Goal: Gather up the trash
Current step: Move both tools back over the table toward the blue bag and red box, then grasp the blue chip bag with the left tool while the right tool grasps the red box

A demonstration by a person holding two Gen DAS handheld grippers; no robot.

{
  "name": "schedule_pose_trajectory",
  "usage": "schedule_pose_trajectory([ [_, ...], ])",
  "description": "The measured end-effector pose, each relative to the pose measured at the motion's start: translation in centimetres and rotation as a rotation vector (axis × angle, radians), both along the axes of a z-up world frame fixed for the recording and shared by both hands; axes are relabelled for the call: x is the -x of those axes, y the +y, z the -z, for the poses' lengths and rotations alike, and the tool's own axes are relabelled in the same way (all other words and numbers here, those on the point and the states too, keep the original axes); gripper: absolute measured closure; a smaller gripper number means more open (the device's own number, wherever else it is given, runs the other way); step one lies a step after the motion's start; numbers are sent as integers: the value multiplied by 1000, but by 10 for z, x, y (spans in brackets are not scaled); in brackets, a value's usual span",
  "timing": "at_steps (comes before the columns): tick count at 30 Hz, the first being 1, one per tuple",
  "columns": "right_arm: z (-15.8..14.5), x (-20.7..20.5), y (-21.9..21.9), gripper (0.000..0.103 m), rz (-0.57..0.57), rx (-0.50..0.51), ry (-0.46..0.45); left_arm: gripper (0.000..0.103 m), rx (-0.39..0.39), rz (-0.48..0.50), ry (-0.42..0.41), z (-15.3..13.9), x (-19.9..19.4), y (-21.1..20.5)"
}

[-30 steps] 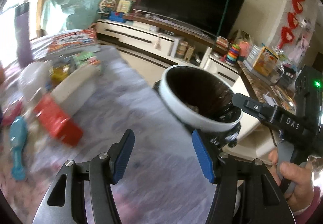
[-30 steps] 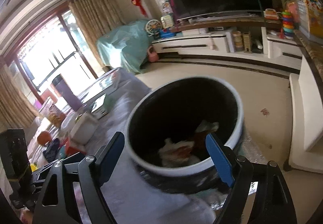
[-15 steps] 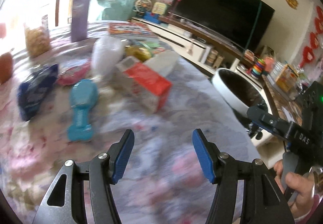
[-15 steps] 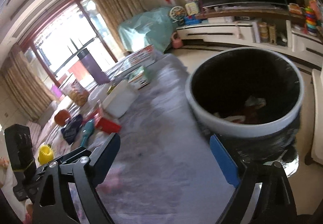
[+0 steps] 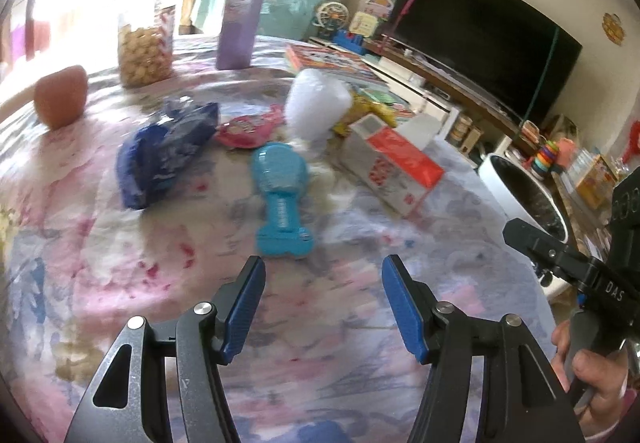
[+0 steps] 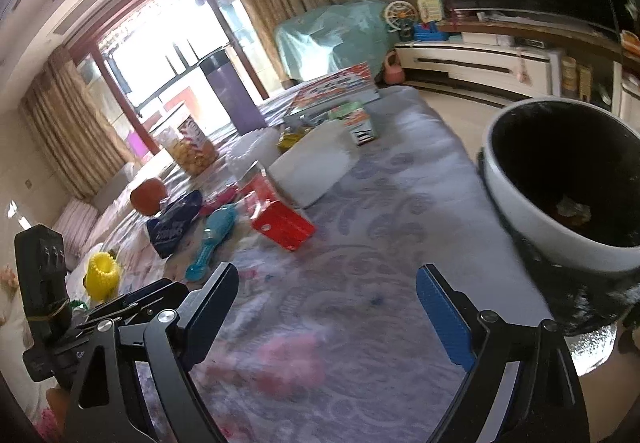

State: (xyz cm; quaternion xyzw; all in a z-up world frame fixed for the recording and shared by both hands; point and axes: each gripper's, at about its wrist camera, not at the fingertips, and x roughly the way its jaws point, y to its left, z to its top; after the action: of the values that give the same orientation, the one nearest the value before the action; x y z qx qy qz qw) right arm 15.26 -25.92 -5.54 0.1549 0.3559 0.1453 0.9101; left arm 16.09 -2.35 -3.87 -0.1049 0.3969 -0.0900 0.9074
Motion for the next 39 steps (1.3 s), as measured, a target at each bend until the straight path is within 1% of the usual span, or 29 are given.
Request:
schedule_pose_trajectory([
  [6, 3, -10, 22, 11, -41, 28, 5, 37, 9, -48, 11, 0, -1, 18],
  [8, 3, -15, 29, 11, -51, 39, 5, 32, 12, -66, 16, 1, -5, 26],
  [11, 3, -22, 38, 11, -70, 58, 3, 29, 14, -92, 20, 3, -12, 36],
  [17, 4, -36, 55, 11, -95, 92, -10, 28, 13, -134, 30, 3, -21, 54],
  [24, 10, -56, 62, 11, -99, 100, 6, 26, 7, -168, 31, 5, -43, 70],
  [30, 12, -67, 72, 13, -102, 120, 6, 25, -33, -168, 21, 7, -71, 77],
  [33, 13, -72, 78, 19, -112, 132, 3, 25, -46, -177, 13, 11, -81, 80],
  [35, 14, -75, 80, 34, -114, 140, 8, 27, -45, -181, 10, 15, -87, 81],
  [36, 15, -76, 81, 39, -113, 146, 12, 27, -44, -180, 7, 17, -88, 81],
  [37, 16, -76, 82, 53, -110, 152, 17, 31, -46, -179, 7, 19, -89, 81],
  [38, 17, -77, 82, 63, -111, 152, 23, 48, -48, -177, 8, 20, -89, 81],
  [39, 18, -77, 81, 64, -113, 147, 29, 60, -45, -162, 17, 23, -91, 80],
])
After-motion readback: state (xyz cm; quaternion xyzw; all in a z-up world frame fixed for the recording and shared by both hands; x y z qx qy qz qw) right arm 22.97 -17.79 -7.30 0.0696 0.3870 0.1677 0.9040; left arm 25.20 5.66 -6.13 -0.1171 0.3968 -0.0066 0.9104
